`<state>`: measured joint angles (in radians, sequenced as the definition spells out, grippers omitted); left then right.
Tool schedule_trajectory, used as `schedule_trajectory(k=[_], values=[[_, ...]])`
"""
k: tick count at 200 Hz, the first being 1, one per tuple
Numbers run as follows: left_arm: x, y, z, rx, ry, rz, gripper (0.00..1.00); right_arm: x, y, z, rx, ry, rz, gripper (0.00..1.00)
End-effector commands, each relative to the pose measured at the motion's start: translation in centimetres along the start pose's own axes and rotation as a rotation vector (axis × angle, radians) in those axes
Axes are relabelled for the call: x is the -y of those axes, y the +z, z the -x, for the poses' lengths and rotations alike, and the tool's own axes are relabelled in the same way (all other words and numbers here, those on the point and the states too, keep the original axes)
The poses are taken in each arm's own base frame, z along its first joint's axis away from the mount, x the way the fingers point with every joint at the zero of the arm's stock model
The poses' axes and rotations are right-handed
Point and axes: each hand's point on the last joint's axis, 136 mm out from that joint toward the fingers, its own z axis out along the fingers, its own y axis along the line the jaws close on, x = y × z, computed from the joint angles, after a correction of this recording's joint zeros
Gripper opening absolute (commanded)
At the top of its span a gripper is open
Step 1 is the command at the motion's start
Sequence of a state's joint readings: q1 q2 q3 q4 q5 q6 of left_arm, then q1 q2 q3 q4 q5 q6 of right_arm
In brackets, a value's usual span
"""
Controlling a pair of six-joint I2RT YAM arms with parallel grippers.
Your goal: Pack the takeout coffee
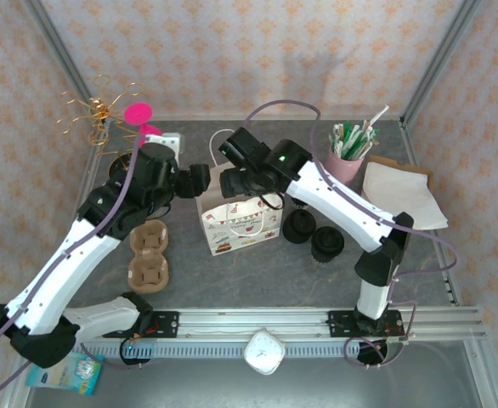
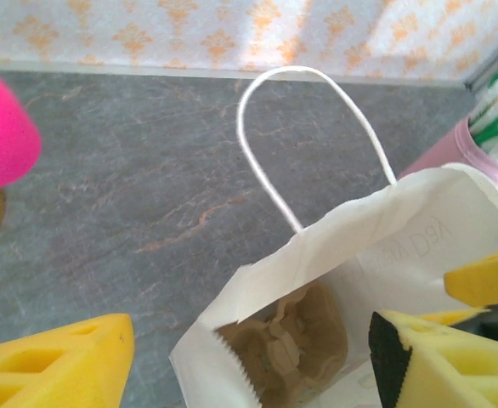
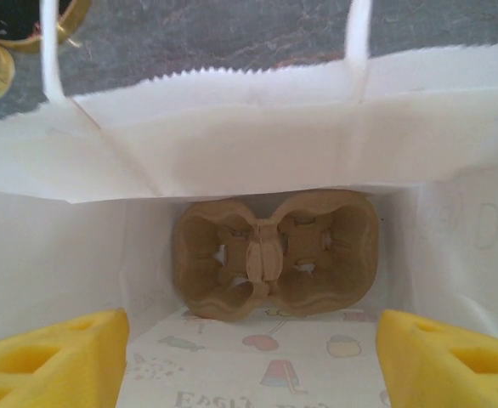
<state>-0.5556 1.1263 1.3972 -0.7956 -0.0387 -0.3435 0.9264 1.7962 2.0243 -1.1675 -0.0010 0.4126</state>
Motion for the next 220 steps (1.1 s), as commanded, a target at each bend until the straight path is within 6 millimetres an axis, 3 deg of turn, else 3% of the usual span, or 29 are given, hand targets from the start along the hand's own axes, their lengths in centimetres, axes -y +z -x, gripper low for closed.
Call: schedule_trajectory(k=[1,28,64,93,122,152,172,201,220], values=[[1.2,1.4,0.7,-0.03,0.141,-0.031,0.77,1.5,-3.1,1.4,0.078,0.065,-0.025,0.75],[2.8,4.0,0.2,-0.111,0.225,-0.078,0.77,3.2,-3.9,2.2,0.114,0.131,-0.055,0.71],[3.7,6.5,0.1,-0.174,0.296,-0.092,0.78,3.7,-4.6,3.1,0.146,0.18,-0.051,0.59],[4.9,7.6,-0.8,-0.235,0.321,-0.148,0.74,3.6,-5.4,3.3,0.157,0.196,-0.034,0.52],[4.6,8.8,-1.7,-0.282,0.355,-0.131,0.72,4.6,-6.4,3.2,0.182,0.206,-0.052,0.5],[4.5,9.9,-1.7,-0.319,0.37,-0.105,0.61,5.5,-7.4,2.9,0.21,0.224,-0.055,0.51],[4.6,9.8,-1.8,-0.34,0.375,-0.11,0.44,5.7,-7.3,2.4,0.206,0.223,-0.053,0.51],[3.5,9.7,-2.0,-0.35,0.362,-0.047,0.3,6.3,-7.6,2.3,0.216,0.219,-0.066,0.52],[3.3,9.0,-1.4,-0.323,0.319,-0.033,0.13,6.8,-7.6,2.3,0.22,0.213,-0.075,0.52]])
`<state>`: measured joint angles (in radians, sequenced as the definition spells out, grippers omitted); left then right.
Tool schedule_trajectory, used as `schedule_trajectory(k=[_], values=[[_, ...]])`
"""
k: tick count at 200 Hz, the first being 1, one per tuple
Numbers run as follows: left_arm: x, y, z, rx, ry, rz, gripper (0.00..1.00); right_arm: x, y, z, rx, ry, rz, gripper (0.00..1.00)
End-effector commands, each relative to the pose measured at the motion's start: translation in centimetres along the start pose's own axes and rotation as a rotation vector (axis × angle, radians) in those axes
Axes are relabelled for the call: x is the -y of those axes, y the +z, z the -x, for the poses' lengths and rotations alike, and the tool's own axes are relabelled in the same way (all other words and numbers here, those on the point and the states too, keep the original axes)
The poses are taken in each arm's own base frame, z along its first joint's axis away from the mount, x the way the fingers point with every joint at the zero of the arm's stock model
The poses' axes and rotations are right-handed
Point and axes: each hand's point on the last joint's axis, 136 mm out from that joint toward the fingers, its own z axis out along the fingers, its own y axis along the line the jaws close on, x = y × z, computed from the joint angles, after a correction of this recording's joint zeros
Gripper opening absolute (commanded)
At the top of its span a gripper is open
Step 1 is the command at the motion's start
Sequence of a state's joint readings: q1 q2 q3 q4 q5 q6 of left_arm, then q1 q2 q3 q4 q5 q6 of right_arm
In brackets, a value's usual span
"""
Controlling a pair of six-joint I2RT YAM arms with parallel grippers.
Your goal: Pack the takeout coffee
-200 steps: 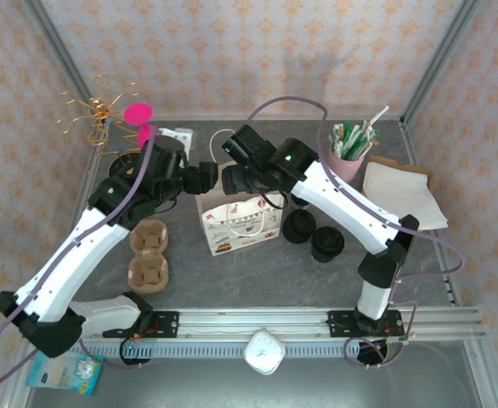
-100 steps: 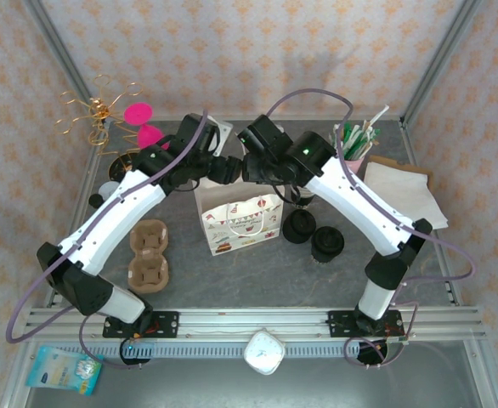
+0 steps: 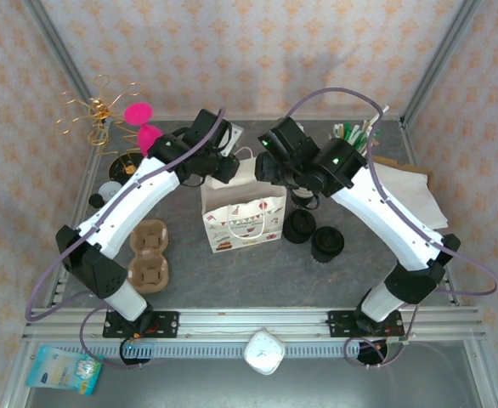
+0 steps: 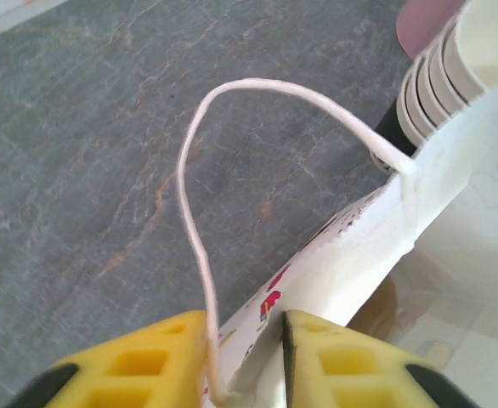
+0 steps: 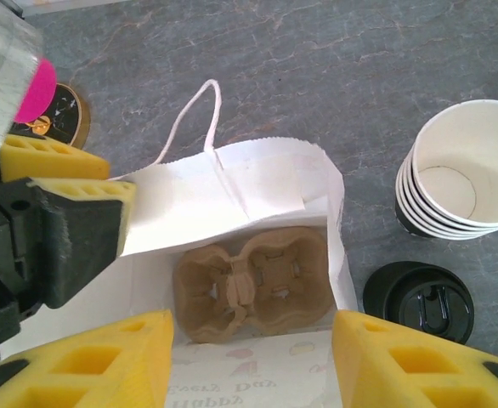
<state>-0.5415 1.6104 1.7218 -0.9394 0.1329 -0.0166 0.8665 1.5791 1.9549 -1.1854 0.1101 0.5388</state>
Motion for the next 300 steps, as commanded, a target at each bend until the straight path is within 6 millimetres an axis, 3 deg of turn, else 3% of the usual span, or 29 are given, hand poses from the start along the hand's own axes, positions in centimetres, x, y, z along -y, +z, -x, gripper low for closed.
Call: schedule_trajectory(k=[1,34,91,130,187,237,271,300], values=[[-0.9,-1.8,-0.3,0.006,-0.044,0.044,0.12,1.1,-0.3,0.8,0.042,0.006,-0.032,0.52],[-1.8,-3.0,-1.7,0.006,-0.154,0.086,0.0,1.1,-0.2,0.7,0.033,-0.019,-0.025,0.52],[-3.7,-7.1,-3.6,0.041,-0.472,0.197,0.0,0.1,0.4,1.0,0.01,-0.067,-0.005,0.53],[-3.2,-8.6,-4.5,0.171,-0.726,0.147,0.0,-1.2,1.0,0.7,-0.011,-0.094,0.047,0.55],[-0.9,-9.3,-4.2,0.334,-1.028,-0.097,0.0,-1.1,1.0,0.5,-0.01,-0.114,0.051,0.56],[1.1,-7.4,-6.0,0.283,-1.021,-0.078,0.0,-0.5,1.6,-0.5,-0.034,-0.12,0.037,0.57],[0.9,-7.0,-6.9,0.279,-1.012,-0.051,0.0,0.2,2.0,-1.0,-0.037,-0.118,0.011,0.59],[0.8,-6.8,-7.4,0.263,-0.982,-0.014,0.07,0.4,2.0,-1.2,-0.041,-0.113,0.011,0.59]])
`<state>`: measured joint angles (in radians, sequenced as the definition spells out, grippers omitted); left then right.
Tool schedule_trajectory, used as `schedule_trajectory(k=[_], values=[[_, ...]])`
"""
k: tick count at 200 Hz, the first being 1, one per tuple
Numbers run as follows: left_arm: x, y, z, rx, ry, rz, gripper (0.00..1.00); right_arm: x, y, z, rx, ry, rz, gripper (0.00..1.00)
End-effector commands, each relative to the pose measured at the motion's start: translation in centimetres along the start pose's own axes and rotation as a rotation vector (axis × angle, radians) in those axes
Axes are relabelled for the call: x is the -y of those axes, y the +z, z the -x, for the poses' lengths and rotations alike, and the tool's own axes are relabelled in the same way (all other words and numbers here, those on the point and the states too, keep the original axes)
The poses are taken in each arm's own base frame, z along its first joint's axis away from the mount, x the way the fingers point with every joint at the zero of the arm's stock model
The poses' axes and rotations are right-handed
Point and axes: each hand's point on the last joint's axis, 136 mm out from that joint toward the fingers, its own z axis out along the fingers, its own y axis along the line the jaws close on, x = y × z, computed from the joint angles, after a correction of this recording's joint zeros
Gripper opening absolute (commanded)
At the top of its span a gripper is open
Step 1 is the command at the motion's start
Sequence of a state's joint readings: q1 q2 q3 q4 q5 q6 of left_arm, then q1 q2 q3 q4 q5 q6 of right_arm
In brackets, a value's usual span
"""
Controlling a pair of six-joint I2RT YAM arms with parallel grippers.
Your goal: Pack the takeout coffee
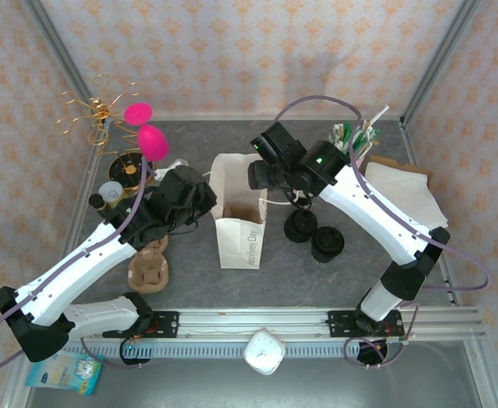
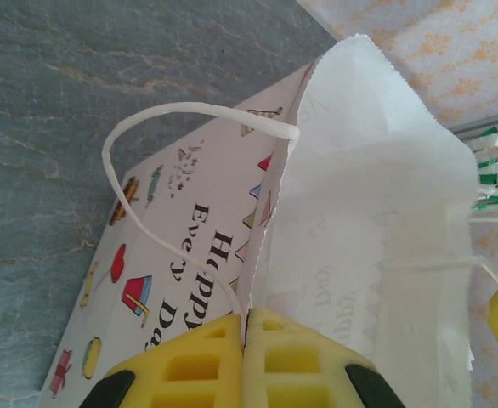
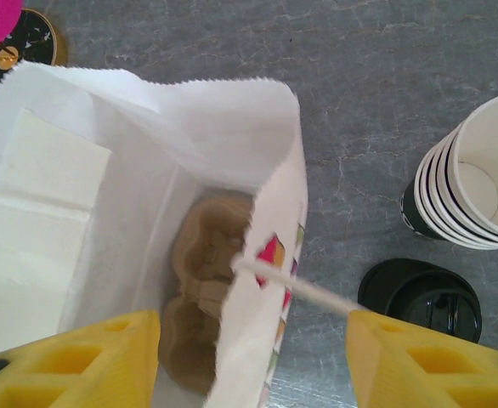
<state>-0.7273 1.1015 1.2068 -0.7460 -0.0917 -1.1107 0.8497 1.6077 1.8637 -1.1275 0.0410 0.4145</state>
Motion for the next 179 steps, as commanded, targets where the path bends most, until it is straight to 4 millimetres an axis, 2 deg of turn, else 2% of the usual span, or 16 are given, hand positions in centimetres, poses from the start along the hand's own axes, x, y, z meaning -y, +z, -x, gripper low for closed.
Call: schedule_trajectory(k=[1,8,38,69,100,143,179], values=[[-0.1,-0.3,0.4,0.04,0.007,0.011,0.07,0.7,-1.4,0.6,0.046,0.014,0.004,0.59],[-0.2,-0.3,0.3,0.04,0.015,0.012,0.13,0.7,-1.4,0.5,0.043,0.015,0.005,0.59],[-1.0,-0.4,0.0,0.035,0.026,0.017,0.26,0.7,-1.4,0.4,0.047,0.016,0.013,0.59],[-1.7,-0.5,-0.4,0.03,0.03,0.016,0.33,0.4,-1.2,0.2,0.039,0.016,0.029,0.59],[-1.3,-1.3,0.1,0.037,0.078,0.007,0.42,0.5,-1.6,0.5,0.047,0.023,0.025,0.6],[0.8,-2.6,0.7,0.041,0.148,-0.074,0.51,1.3,-2.6,0.9,0.078,0.047,0.002,0.62],[1.6,-3.5,1.2,0.054,0.232,-0.1,0.57,2.2,-4.4,1.6,0.124,0.087,-0.017,0.66]])
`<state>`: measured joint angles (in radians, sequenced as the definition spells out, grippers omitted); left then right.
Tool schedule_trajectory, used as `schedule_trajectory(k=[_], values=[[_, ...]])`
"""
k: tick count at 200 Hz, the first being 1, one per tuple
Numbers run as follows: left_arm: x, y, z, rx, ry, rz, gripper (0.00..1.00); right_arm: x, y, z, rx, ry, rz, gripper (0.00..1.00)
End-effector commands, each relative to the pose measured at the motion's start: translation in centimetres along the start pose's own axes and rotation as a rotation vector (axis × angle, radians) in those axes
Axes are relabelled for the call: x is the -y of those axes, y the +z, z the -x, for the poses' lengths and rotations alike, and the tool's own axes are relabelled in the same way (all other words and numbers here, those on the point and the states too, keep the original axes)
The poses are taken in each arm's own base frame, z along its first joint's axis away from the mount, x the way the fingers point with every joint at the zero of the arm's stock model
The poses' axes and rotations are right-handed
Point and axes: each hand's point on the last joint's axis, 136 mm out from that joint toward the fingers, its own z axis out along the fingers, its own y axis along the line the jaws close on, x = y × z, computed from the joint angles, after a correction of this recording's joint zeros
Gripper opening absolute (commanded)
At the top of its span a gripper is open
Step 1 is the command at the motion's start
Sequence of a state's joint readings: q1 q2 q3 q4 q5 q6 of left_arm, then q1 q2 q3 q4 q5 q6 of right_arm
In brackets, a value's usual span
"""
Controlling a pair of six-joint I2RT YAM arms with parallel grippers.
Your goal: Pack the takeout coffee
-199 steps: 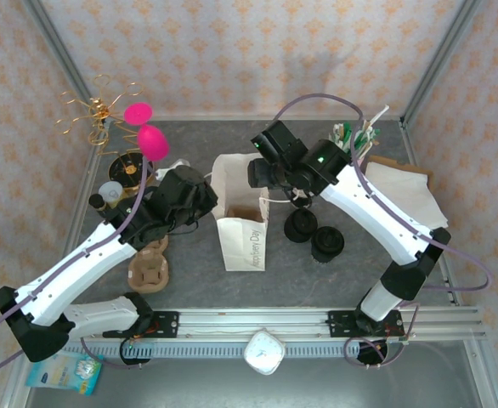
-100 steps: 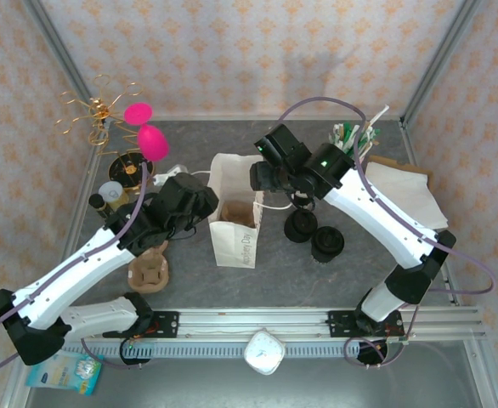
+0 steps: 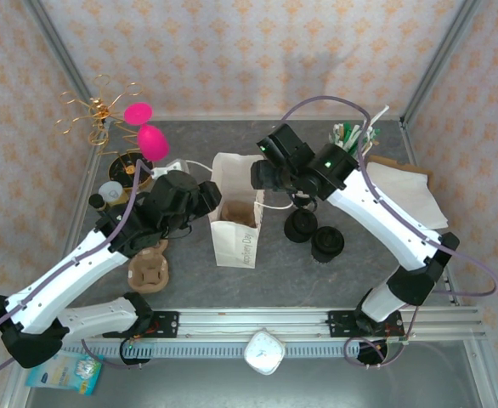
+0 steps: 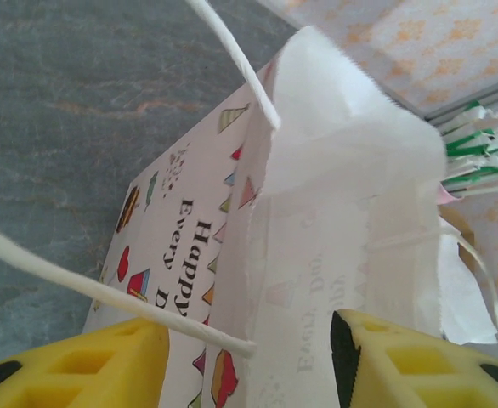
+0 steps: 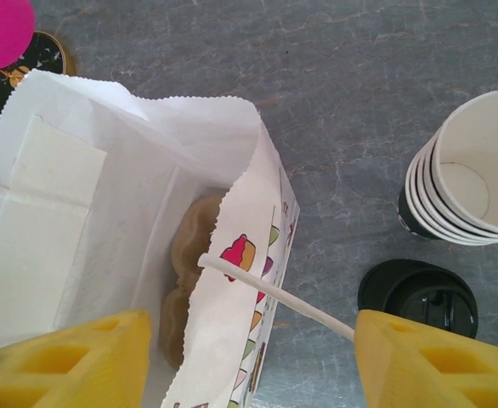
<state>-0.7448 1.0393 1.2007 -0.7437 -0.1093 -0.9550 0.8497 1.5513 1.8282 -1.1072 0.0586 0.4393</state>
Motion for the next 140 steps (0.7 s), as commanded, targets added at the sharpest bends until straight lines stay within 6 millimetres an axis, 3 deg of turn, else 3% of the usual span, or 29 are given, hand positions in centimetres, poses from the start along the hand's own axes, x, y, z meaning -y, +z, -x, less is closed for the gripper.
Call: schedule_trajectory(k=[1,72,117,140], values=[[1.2,-1.6,1.0,0.026,0.083,-0.049,0.57,1.6,-3.0,1.5,0.084,0.052,-0.029,0.66],[2.2,-3.0,3.5,0.138,0.24,-0.07,0.66,7.1,-6.5,1.3,0.145,0.208,-0.159,0.72],[4.1,-2.9,4.0,0.137,0.387,-0.105,0.69,13.4,-6.4,-0.8,0.113,0.351,-0.297,0.77],[5.0,-2.6,3.6,0.108,0.452,-0.126,0.69,15.7,-5.4,-3.1,0.078,0.41,-0.358,0.78]])
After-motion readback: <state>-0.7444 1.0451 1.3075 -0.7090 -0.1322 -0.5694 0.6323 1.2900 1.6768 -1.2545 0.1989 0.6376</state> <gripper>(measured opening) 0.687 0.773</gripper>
